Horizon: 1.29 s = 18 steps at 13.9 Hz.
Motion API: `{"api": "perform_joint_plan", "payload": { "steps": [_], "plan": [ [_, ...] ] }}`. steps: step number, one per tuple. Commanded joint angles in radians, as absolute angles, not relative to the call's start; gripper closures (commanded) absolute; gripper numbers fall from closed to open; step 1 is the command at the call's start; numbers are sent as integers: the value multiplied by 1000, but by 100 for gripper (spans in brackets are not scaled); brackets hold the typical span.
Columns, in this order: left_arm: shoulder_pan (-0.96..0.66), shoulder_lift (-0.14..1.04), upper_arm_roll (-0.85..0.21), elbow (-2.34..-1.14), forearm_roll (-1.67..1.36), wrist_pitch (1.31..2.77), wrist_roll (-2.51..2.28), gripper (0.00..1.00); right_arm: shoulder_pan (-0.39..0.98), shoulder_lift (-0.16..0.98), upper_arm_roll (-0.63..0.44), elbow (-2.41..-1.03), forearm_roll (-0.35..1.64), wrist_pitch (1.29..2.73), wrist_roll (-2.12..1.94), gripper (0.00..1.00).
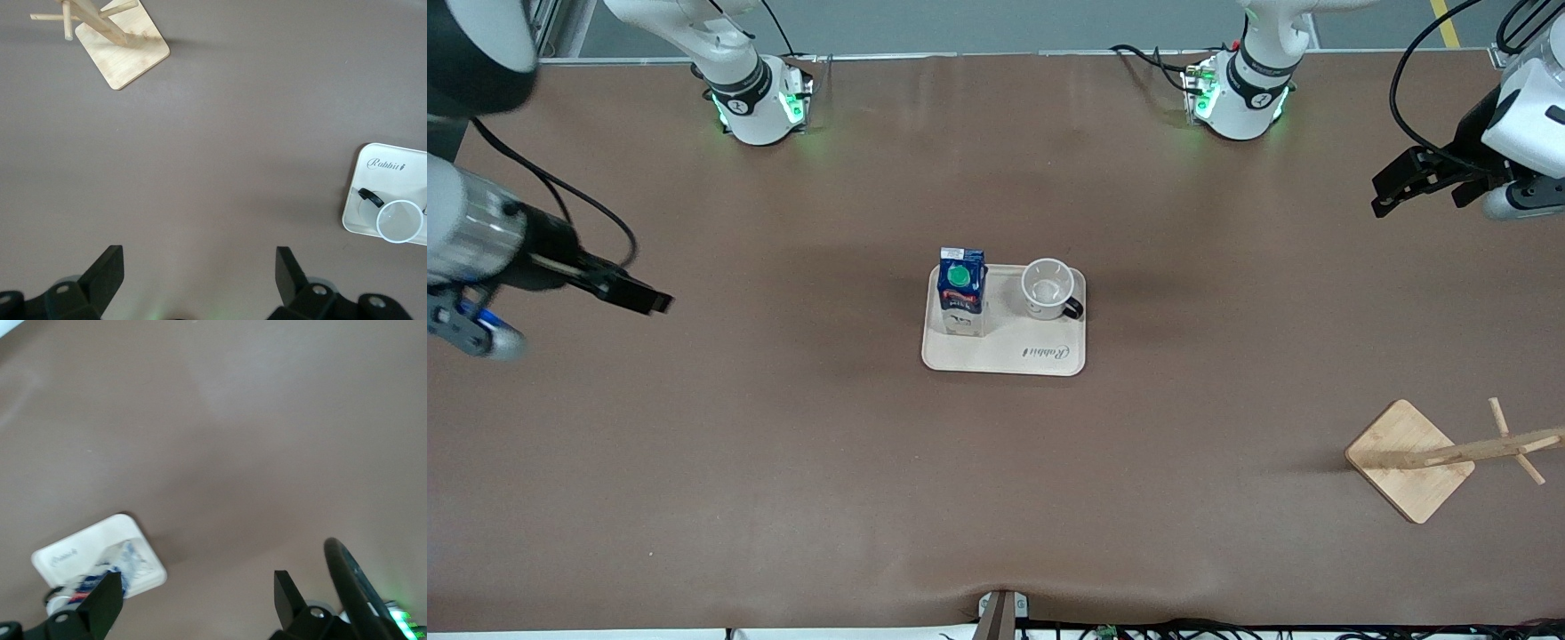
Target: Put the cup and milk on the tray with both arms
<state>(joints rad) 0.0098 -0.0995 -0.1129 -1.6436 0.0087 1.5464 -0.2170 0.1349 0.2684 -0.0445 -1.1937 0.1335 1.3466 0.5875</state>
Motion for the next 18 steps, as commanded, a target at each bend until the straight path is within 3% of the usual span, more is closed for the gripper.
{"api": "perform_joint_plan", "payload": {
  "steps": [1, 5, 8, 18],
  "plan": [
    [11, -126, -110, -1667, -5, 1551, -209, 0, 88, 96, -28, -1406, 51, 1356, 433, 0],
    [11, -133, -112, -1671, -5, 1549, -209, 0, -26, -49, -28, -1557, 31, 1357, 183, 0],
    [11, -138, -112, -1669, -5, 1542, -209, 0, -86, -48, -26, -1560, 11, 1350, 146, 0],
    [12, -123, -101, -1620, 0, 1511, -209, 0, -87, -29, -25, -1532, 2, 1471, 130, 0]
  ]
}}
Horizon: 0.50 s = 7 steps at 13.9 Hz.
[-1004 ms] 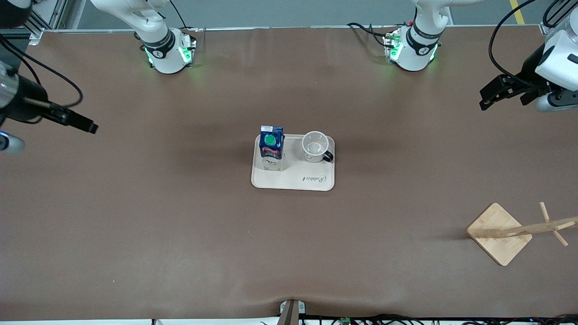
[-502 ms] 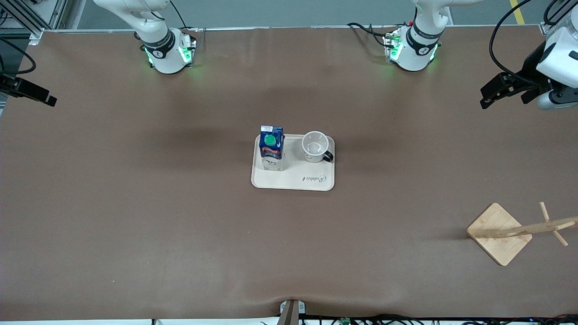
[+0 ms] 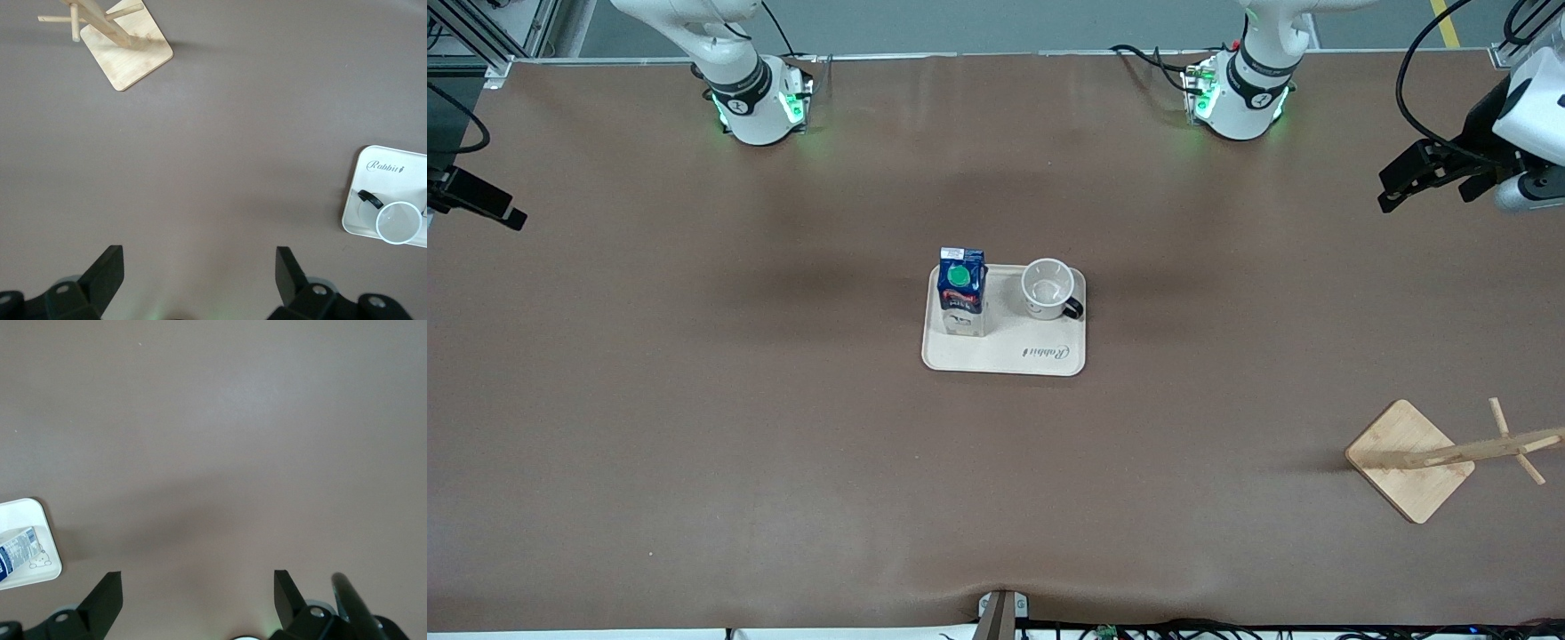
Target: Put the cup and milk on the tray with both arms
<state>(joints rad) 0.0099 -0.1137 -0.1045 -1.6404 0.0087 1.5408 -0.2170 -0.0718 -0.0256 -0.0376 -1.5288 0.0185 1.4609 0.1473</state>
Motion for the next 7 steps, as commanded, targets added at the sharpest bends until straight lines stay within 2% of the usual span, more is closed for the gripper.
{"api": "perform_joint_plan", "payload": {
  "steps": [1, 7],
  "plan": [
    [12, -123, -101, -1620, 0, 1506, -209, 0, -83, -29, -25, -1532, 2, 1471, 130, 0],
    [6, -121, -107, -1617, 0, 1494, -209, 0, -86, -31, -23, -1532, -6, 1465, 54, 0]
  ]
}}
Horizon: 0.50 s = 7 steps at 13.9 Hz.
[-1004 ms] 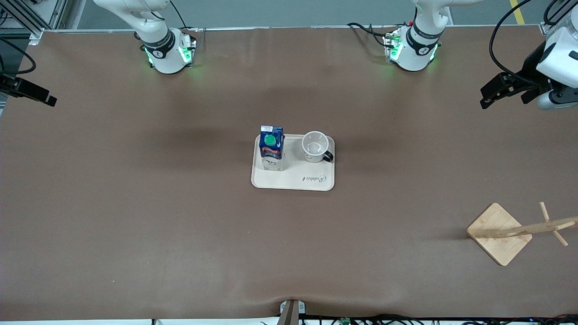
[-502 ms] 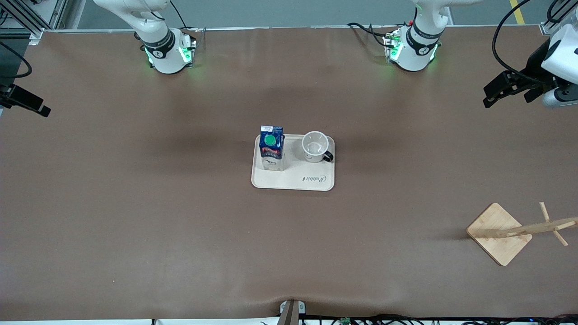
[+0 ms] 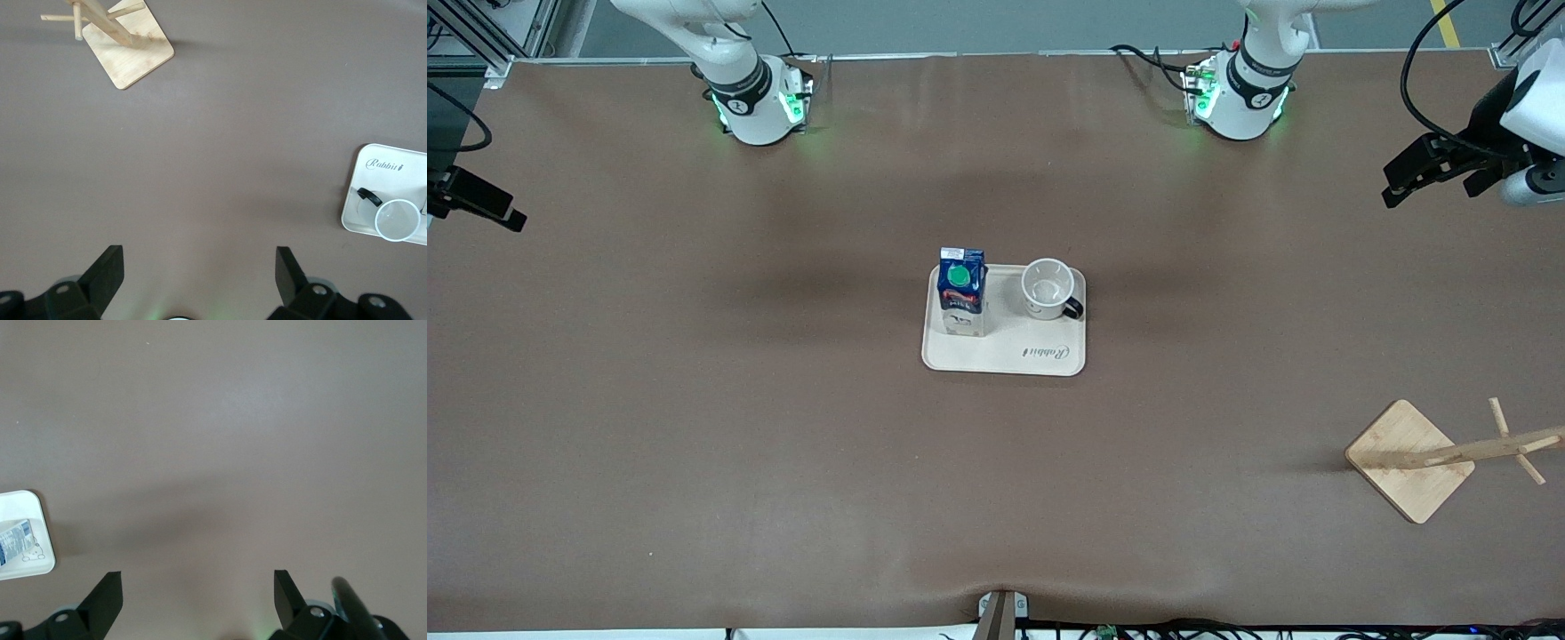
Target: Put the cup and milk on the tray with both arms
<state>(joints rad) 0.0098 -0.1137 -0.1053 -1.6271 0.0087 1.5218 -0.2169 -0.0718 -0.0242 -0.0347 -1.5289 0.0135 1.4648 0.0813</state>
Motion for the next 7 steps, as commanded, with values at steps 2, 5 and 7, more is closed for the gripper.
{"api": "perform_joint_plan", "payload": {
  "steps": [2, 5, 7],
  "plan": [
    [8, -121, -107, -1618, -2, 1490, -207, 0, -86, -29, -23, -1532, -6, 1463, 54, 0],
    [6, -117, -109, -1617, -2, 1486, -207, 0, -86, -31, -23, -1532, -6, 1460, 54, 0],
    [6, -115, -109, -1617, -2, 1488, -207, 0, -86, -29, -23, -1534, -6, 1460, 54, 0]
  ]
}}
